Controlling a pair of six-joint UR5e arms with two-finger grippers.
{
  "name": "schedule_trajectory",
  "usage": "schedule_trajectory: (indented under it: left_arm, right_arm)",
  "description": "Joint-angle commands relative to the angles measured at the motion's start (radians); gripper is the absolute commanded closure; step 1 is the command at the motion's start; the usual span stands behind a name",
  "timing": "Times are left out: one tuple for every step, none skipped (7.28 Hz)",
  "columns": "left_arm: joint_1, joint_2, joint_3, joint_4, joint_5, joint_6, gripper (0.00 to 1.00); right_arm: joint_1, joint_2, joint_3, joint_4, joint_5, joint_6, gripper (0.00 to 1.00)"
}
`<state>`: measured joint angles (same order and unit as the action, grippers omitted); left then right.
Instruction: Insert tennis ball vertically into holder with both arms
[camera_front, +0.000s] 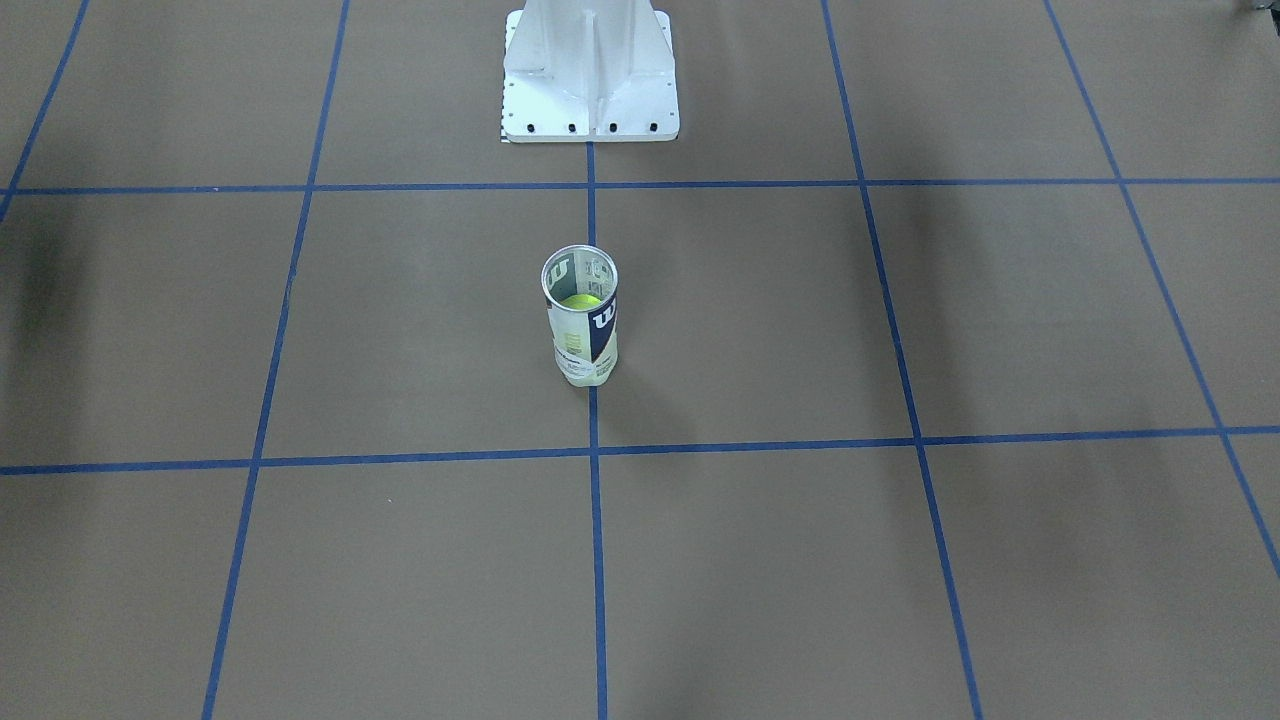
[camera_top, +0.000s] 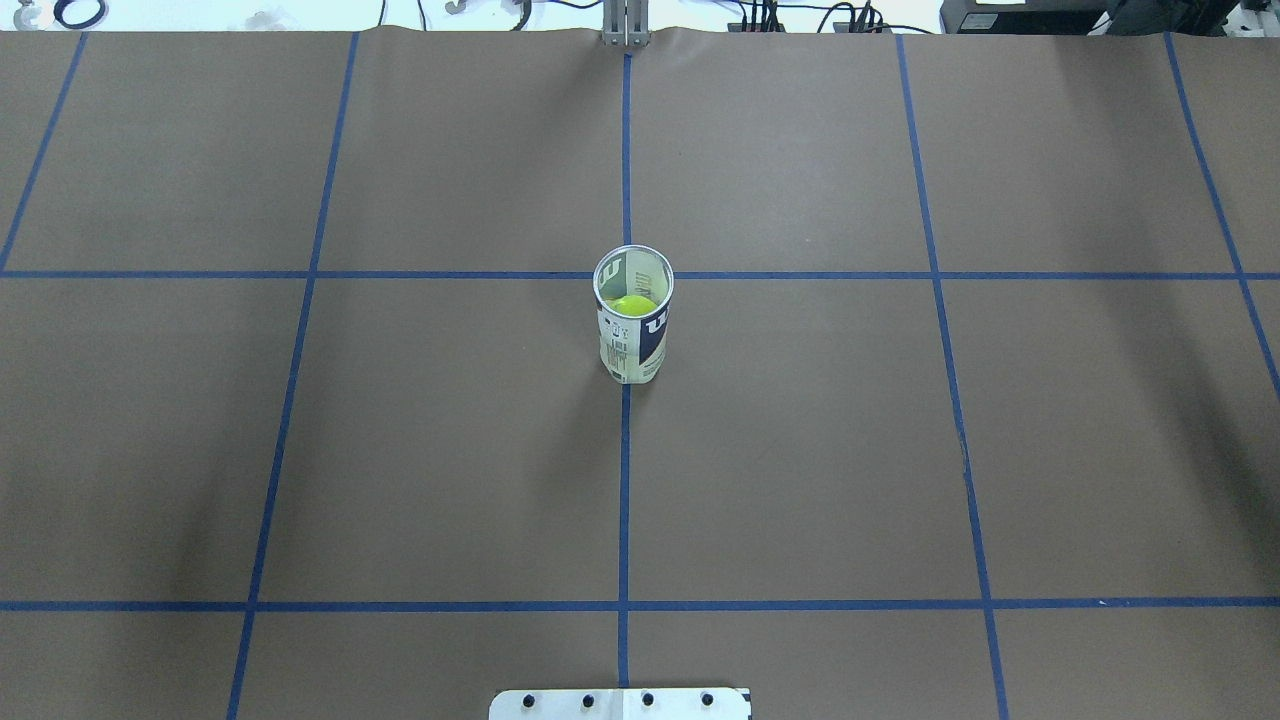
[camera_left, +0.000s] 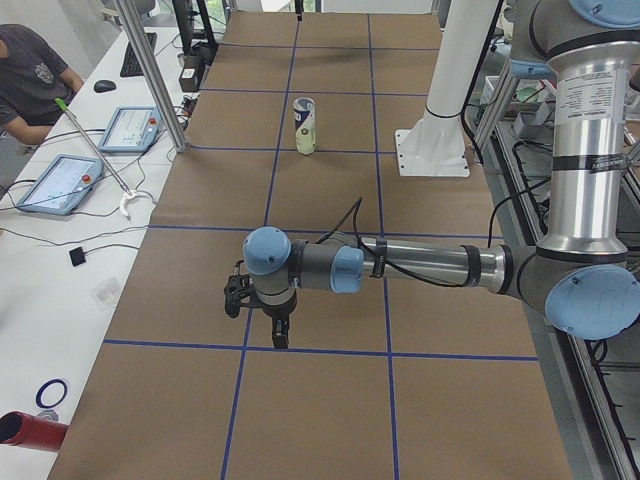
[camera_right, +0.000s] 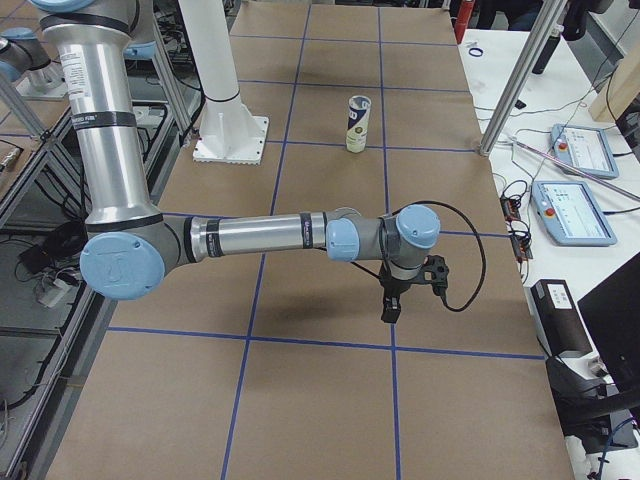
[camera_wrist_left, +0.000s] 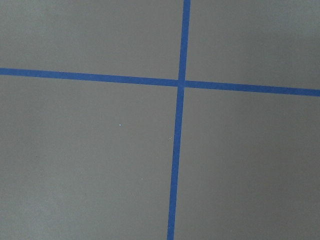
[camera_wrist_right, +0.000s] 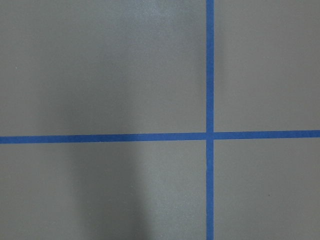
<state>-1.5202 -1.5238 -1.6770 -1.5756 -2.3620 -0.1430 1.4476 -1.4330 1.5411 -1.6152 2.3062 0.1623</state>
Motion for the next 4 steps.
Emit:
schedule_trajectory:
  left_arm:
    - [0.0,-0.001,-0.001,0.0,0.0,0.0,0.0]
    - [0.0,0.004,-0.006,-0.001,-0.003,-0.001,0.0]
    - [0.0,0.004,-0.006,-0.001,-0.002,0.0,0.0]
    - [0.0,0.007,-0.004,-0.001,0.0,0.0,0.0]
  right_arm:
    - [-0.012,-0.004,0.016,0.0,-0.072,-0.003,0.01]
    - [-0.013,-0.009,0.019,-0.002,-0.083,-0.01,0.01]
    - [-0.013,-0.009,0.022,-0.011,-0.083,-0.017,0.01]
    - [-0.015,-0.006,0.033,-0.035,-0.083,-0.018,0.01]
